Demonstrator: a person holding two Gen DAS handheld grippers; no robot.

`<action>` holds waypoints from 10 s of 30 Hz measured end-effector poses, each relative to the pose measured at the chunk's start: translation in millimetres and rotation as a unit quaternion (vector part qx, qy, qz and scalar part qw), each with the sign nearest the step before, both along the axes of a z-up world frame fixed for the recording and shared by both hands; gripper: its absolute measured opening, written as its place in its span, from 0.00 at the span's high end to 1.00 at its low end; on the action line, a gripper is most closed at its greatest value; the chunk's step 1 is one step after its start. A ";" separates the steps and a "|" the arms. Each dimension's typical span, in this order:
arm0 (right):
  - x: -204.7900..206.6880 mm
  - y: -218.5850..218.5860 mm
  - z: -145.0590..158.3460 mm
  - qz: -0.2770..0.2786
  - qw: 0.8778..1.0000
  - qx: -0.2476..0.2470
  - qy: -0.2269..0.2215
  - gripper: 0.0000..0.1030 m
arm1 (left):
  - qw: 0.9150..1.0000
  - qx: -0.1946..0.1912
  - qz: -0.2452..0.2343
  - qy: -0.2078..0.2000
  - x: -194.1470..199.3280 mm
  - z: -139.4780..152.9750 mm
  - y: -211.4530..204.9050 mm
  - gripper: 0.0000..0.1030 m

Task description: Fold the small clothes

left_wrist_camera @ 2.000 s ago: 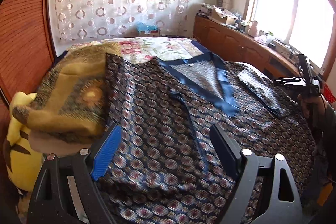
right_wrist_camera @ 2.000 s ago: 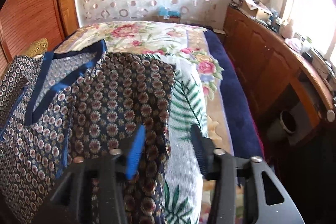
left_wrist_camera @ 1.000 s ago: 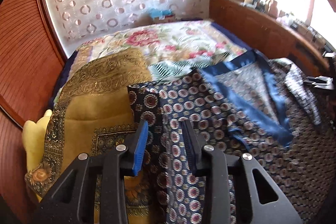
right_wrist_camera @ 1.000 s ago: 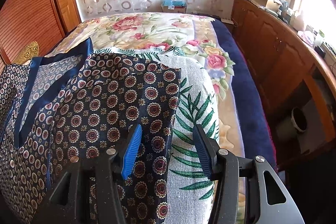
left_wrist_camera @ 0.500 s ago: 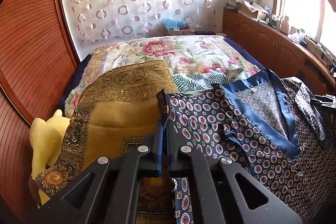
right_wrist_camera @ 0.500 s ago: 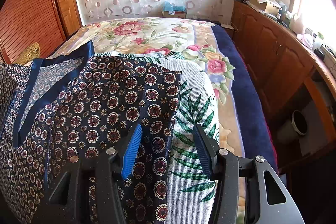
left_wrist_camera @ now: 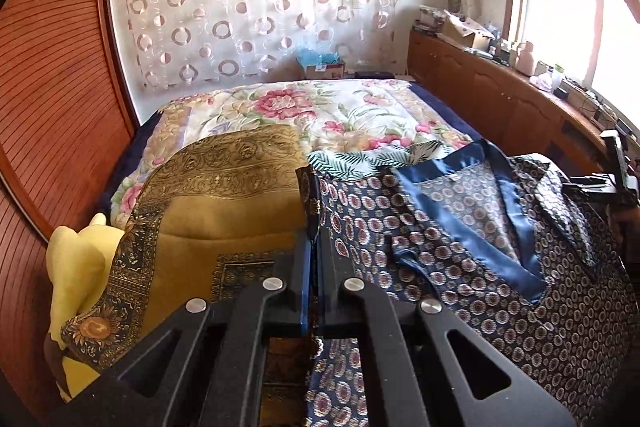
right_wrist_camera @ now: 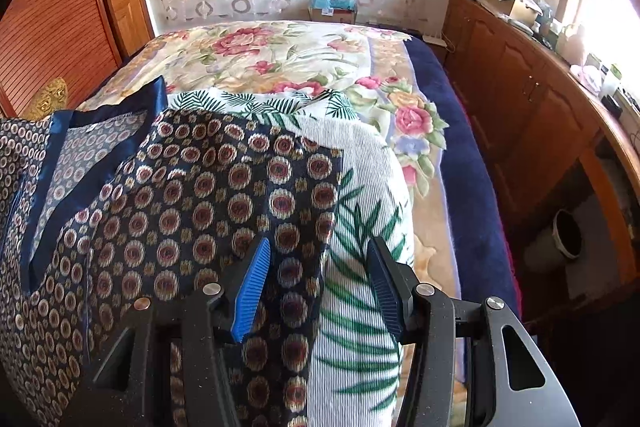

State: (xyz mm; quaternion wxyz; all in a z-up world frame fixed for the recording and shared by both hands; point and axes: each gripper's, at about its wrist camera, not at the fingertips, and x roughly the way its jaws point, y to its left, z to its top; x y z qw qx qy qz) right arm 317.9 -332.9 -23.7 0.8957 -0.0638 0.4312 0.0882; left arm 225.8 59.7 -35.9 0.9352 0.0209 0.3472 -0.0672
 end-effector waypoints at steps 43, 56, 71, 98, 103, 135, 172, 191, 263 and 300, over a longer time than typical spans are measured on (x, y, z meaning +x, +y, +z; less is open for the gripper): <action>-312.0 -64.5 21.0 0.007 0.996 0.068 -0.055 0.99 | 0.994 -0.092 0.051 -0.021 -230.2 -23.5 57.9 0.84; -273.0 -57.0 44.8 -0.008 0.994 0.034 -0.108 0.54 | 0.997 -0.055 0.036 -0.028 -152.2 -6.4 60.9 0.50; -228.5 -37.4 6.8 0.031 0.997 0.061 -0.031 0.50 | 0.994 -0.047 0.007 0.095 -123.7 -73.1 45.8 0.50; -218.1 -36.8 -4.4 0.028 0.997 0.069 -0.004 0.41 | 0.993 -0.050 0.011 0.102 -130.1 -85.4 39.8 0.49; -216.0 -29.1 -6.7 0.033 0.999 0.039 -0.001 0.41 | 0.994 -0.047 0.013 0.103 -129.7 -85.3 38.5 0.49; -277.4 2.2 177.9 0.130 0.973 0.039 -0.185 0.91 | 0.987 -0.088 -0.015 -0.137 -171.2 109.1 24.0 0.92; -130.2 75.2 86.5 0.027 0.997 0.009 -0.068 0.55 | 0.999 -0.024 0.028 -0.030 -73.9 10.2 64.2 0.32; -109.8 37.3 77.3 -0.038 0.998 0.029 -0.052 0.55 | 0.998 -0.024 0.050 -0.013 -88.0 -21.1 79.1 0.32; -248.8 -10.5 68.9 0.000 0.998 0.028 -0.062 0.99 | 0.996 -0.072 0.043 0.029 -191.4 -50.8 81.0 0.96; -238.6 121.4 11.6 0.086 0.995 0.012 -0.039 0.47 | 0.994 -0.054 0.074 0.053 -187.3 -72.9 82.8 0.25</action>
